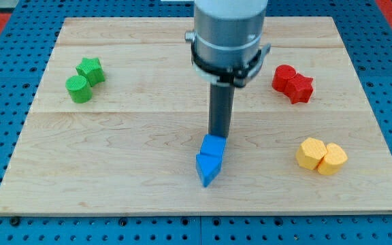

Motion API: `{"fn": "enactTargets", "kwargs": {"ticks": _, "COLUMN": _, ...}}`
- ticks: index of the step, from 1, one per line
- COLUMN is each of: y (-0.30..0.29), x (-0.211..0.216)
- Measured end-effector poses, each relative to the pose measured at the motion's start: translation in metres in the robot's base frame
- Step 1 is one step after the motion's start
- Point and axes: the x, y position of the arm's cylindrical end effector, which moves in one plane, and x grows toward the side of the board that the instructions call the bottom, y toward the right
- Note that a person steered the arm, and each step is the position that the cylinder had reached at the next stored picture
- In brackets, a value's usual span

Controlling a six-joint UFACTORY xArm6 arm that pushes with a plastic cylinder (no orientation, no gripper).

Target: Separate blue cube from the blue triangle

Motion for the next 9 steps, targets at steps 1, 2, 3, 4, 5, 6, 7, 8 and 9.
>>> {"fn": "enactTargets", "kwargs": {"ticks": 1, "y": 0.031, "x": 0.009}}
{"fn": "enactTargets", "kwargs": {"ticks": 2, "y": 0.053, "x": 0.023}}
{"fn": "enactTargets", "kwargs": {"ticks": 3, "y": 0.023, "x": 0.077}}
{"fn": "enactTargets", "kwargs": {"ticks": 4, "y": -0.036, "x": 0.079}}
{"fn": "enactTargets", "kwargs": {"ticks": 5, "y": -0.025, "x": 0.089}}
{"fn": "enactTargets", "kwargs": {"ticks": 6, "y": -0.080, "x": 0.094}}
{"fn": "enactTargets", "kwargs": {"ticks": 7, "y": -0.085, "x": 0.091}}
{"fn": "enactTargets", "kwargs": {"ticks": 8, "y": -0.036, "x": 0.087}}
{"fn": "enactTargets", "kwargs": {"ticks": 9, "y": 0.013, "x": 0.074}}
